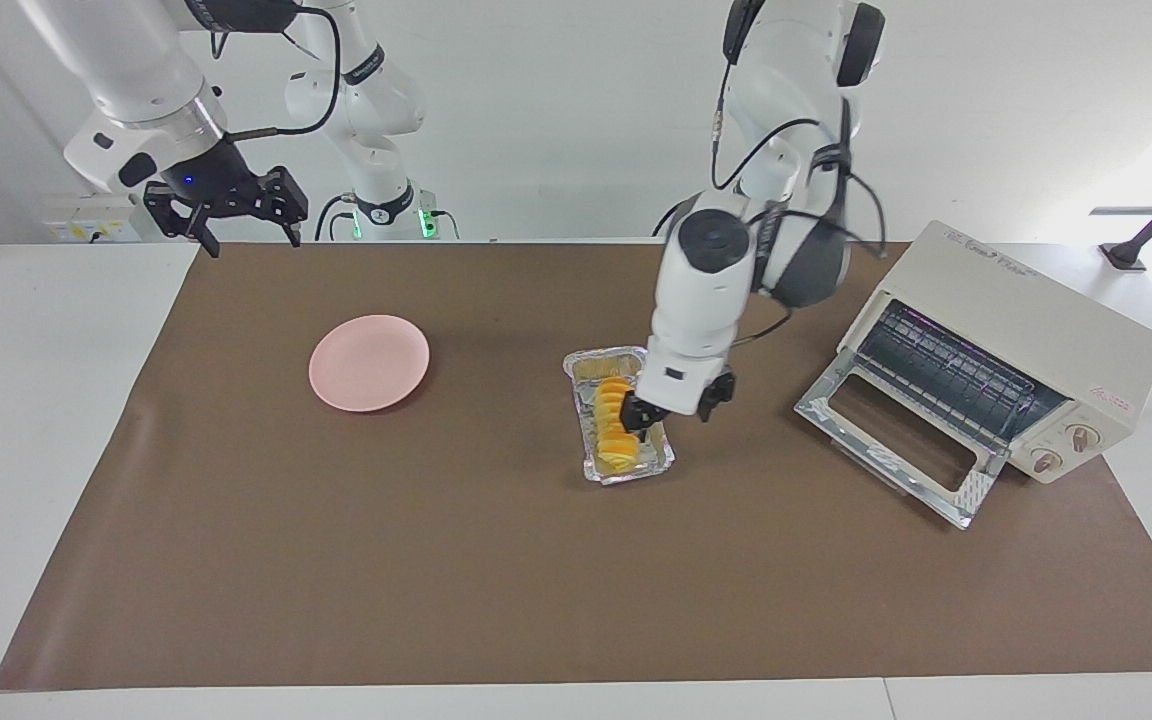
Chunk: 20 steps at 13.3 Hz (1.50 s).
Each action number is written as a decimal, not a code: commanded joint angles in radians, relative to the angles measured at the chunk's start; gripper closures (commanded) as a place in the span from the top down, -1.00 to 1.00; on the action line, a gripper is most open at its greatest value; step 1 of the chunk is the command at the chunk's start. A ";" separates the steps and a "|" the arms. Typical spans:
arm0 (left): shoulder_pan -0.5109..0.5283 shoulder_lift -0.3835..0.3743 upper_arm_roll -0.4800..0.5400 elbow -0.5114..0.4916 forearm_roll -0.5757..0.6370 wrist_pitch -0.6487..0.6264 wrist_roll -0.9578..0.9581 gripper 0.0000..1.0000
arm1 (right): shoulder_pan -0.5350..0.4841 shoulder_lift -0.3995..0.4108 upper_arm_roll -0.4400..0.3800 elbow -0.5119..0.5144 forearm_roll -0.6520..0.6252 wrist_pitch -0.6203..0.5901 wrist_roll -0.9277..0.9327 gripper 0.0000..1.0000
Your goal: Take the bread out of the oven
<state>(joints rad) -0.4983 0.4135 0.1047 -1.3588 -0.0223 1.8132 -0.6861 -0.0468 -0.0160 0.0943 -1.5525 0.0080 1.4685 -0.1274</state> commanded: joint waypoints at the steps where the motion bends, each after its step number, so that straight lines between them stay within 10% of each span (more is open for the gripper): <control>1: 0.156 -0.139 -0.013 -0.043 -0.022 -0.141 0.167 1.00 | 0.074 -0.009 0.004 -0.102 0.007 0.145 0.026 1.00; 10: 0.466 -0.415 -0.082 -0.229 -0.015 -0.446 0.493 1.00 | 0.507 0.603 -0.004 0.254 -0.040 0.401 0.535 1.00; 15: 0.523 -0.460 -0.142 -0.292 -0.015 -0.401 0.534 1.00 | 0.533 0.708 0.001 0.217 -0.075 0.633 0.525 1.00; 17: 0.523 -0.452 -0.143 -0.275 -0.013 -0.411 0.571 1.00 | 0.538 0.731 0.001 0.213 -0.114 0.647 0.523 0.69; 19: 0.523 -0.452 -0.148 -0.272 -0.011 -0.411 0.635 1.00 | 0.542 0.729 0.001 0.213 -0.117 0.638 0.528 -0.99; 20: 0.523 -0.453 -0.152 -0.258 -0.011 -0.417 0.635 1.00 | 0.554 0.729 0.001 0.213 -0.115 0.636 0.532 -1.00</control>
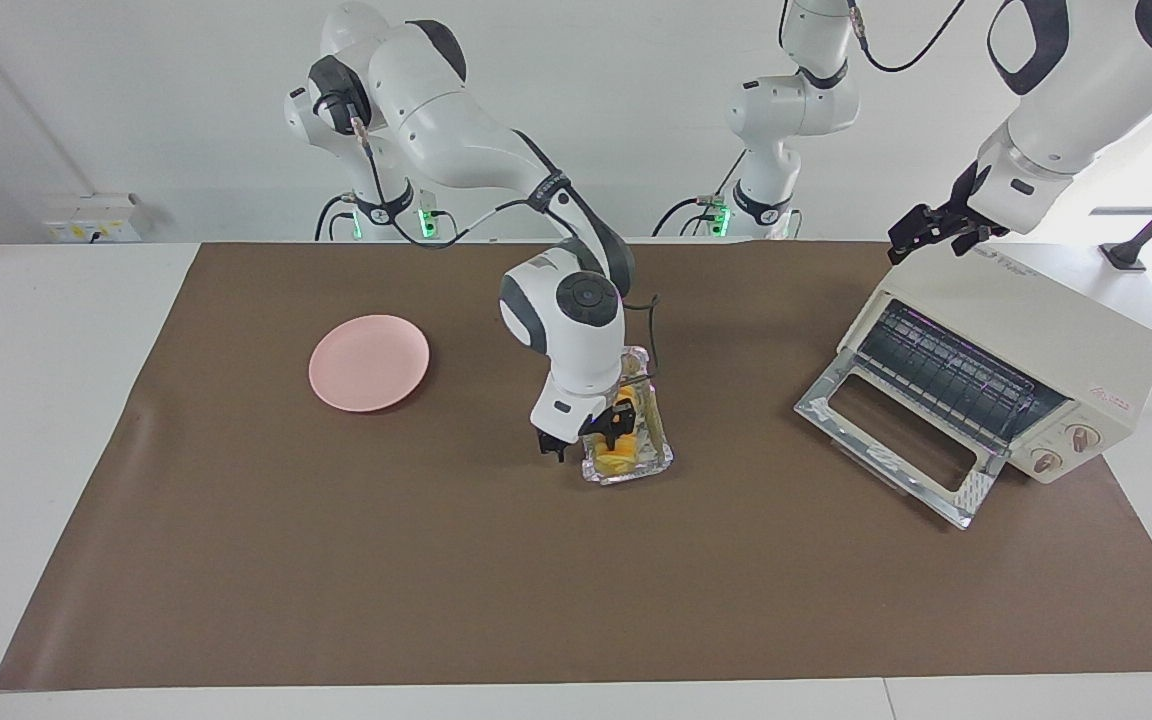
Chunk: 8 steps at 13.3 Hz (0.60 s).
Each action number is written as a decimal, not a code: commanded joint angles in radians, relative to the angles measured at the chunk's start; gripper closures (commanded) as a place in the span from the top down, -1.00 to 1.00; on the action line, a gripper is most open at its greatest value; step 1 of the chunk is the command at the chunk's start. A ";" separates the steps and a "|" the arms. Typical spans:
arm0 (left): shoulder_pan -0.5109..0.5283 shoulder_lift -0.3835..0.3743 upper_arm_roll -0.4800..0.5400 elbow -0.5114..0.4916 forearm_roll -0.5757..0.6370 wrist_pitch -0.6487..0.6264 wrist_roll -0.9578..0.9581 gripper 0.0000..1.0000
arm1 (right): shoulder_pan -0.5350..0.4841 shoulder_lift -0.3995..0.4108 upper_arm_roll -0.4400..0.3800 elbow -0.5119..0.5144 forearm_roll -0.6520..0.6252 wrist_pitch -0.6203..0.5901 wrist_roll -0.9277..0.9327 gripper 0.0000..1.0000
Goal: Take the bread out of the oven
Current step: 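Carry the foil tray with the right gripper beyond the pink plate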
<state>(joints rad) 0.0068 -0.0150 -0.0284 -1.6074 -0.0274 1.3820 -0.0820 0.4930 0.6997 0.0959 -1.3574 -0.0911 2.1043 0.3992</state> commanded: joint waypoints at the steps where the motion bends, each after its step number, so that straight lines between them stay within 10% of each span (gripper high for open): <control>1: 0.016 -0.022 -0.028 -0.005 -0.006 0.012 0.016 1.00 | 0.012 0.014 -0.002 0.018 -0.016 0.000 0.004 -1.00; 8: 0.016 -0.034 -0.047 -0.016 -0.006 0.020 -0.004 1.00 | -0.042 0.001 -0.002 0.065 0.028 -0.101 0.000 -1.00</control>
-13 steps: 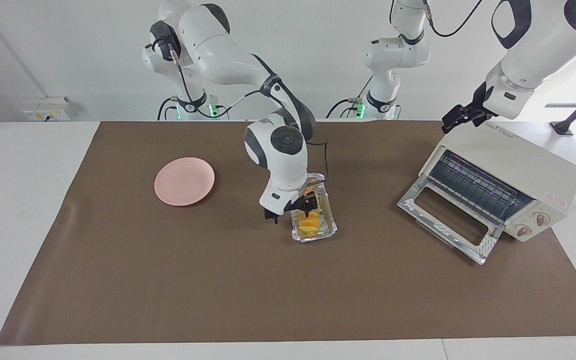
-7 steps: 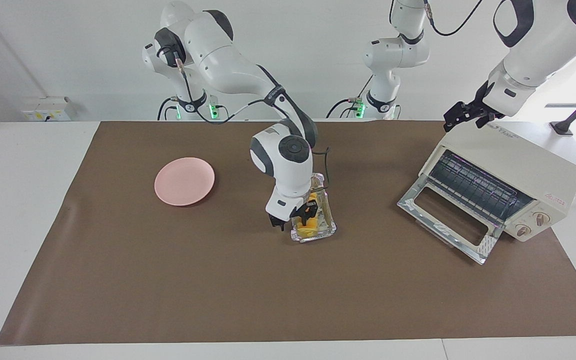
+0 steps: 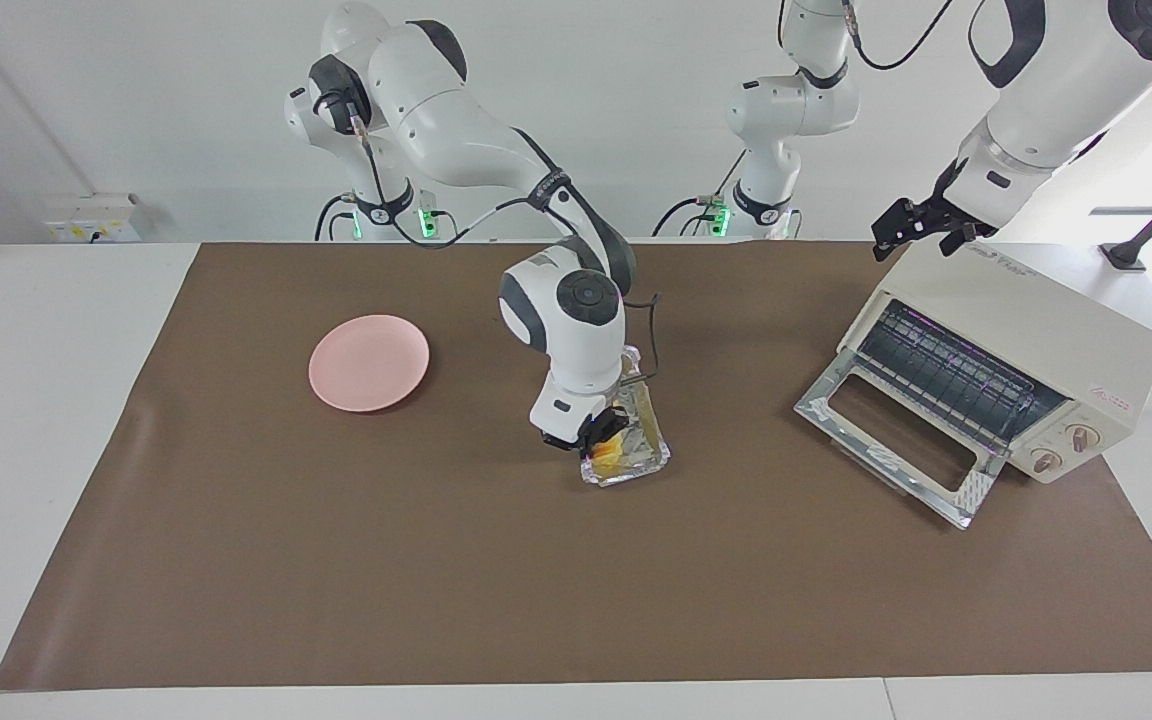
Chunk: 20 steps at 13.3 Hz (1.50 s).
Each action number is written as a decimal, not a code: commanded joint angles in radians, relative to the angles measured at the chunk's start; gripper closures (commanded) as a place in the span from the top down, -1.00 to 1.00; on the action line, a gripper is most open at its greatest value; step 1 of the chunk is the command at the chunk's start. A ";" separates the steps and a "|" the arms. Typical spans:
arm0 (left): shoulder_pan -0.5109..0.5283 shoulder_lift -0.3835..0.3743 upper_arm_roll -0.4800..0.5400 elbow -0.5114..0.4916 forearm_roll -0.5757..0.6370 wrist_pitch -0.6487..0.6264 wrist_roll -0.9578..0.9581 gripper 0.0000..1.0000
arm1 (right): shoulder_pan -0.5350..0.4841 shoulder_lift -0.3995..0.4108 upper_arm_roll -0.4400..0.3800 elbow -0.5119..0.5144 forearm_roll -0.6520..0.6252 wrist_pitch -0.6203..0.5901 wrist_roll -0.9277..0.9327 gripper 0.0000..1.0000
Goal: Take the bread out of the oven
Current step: 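Carry the foil tray with the right gripper beyond the pink plate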
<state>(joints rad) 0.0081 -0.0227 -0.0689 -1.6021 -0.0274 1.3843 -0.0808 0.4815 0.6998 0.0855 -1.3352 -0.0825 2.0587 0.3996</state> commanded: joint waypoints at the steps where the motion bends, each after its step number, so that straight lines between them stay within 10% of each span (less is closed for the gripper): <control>1: 0.015 -0.026 -0.006 -0.021 -0.006 0.018 -0.005 1.00 | -0.047 0.001 0.011 0.074 0.023 -0.096 -0.002 -1.00; 6: 0.013 -0.026 -0.006 -0.021 -0.006 0.018 -0.007 1.00 | -0.242 0.010 0.011 0.220 0.067 -0.246 -0.126 -1.00; 16: 0.013 -0.026 -0.006 -0.021 -0.006 0.018 -0.007 1.00 | -0.535 0.164 0.010 0.268 0.056 -0.083 -0.436 -1.00; 17: 0.015 -0.026 -0.006 -0.021 -0.006 0.018 -0.007 1.00 | -0.535 0.155 0.008 0.265 0.052 -0.084 -0.441 -0.88; 18: 0.015 -0.026 -0.006 -0.021 -0.006 0.018 -0.007 1.00 | -0.532 0.135 0.007 0.260 0.052 -0.095 -0.443 -0.15; 20: 0.013 -0.026 -0.006 -0.021 -0.006 0.018 -0.007 1.00 | -0.520 0.071 0.005 0.231 0.040 -0.165 -0.438 0.18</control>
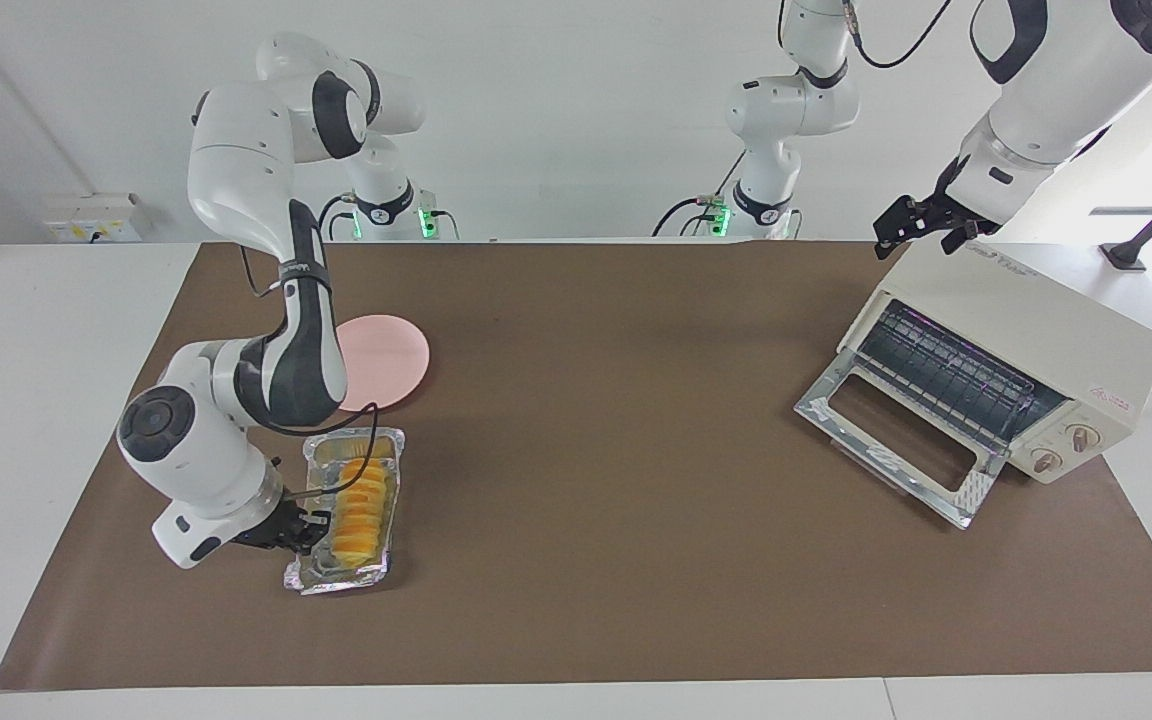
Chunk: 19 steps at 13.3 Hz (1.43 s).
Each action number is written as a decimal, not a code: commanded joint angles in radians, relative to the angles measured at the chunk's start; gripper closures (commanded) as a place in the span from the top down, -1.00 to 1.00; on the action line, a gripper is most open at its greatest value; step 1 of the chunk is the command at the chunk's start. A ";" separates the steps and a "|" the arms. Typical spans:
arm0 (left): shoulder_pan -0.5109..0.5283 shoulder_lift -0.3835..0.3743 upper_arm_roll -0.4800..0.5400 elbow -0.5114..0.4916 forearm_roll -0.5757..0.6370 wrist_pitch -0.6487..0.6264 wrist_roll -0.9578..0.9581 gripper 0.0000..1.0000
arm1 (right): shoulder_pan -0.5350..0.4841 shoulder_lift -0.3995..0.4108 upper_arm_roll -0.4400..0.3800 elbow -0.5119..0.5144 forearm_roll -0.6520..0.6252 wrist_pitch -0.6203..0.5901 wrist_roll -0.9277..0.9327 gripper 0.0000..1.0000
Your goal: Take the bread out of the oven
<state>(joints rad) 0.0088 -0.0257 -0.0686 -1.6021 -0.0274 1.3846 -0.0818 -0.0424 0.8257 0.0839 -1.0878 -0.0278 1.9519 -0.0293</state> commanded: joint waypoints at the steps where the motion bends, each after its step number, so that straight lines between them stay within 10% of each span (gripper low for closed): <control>1: 0.014 -0.023 -0.007 -0.021 -0.006 0.019 -0.006 1.00 | 0.016 -0.074 0.007 -0.017 -0.015 -0.098 0.000 0.28; 3: 0.014 -0.023 -0.007 -0.021 -0.006 0.017 -0.006 1.00 | 0.050 -0.088 0.005 -0.018 -0.018 -0.117 0.047 0.60; 9: 0.013 -0.023 -0.007 -0.021 -0.006 0.017 -0.006 1.00 | 0.070 -0.198 0.002 -0.387 -0.047 0.223 0.068 0.48; 11: 0.014 -0.023 -0.007 -0.021 -0.006 0.017 -0.006 1.00 | 0.067 -0.201 0.004 -0.400 -0.053 0.239 0.068 0.10; 13: 0.013 -0.023 -0.007 -0.021 -0.006 0.017 -0.006 1.00 | 0.064 -0.201 0.004 -0.402 -0.053 0.256 0.066 -1.00; 19: 0.014 -0.023 -0.007 -0.021 -0.006 0.017 -0.006 1.00 | 0.070 -0.363 0.007 -0.360 -0.046 -0.064 0.060 -1.00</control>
<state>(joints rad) 0.0088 -0.0257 -0.0686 -1.6021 -0.0274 1.3849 -0.0820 0.0333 0.5757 0.0819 -1.4024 -0.0688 1.9803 0.0262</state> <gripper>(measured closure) 0.000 0.859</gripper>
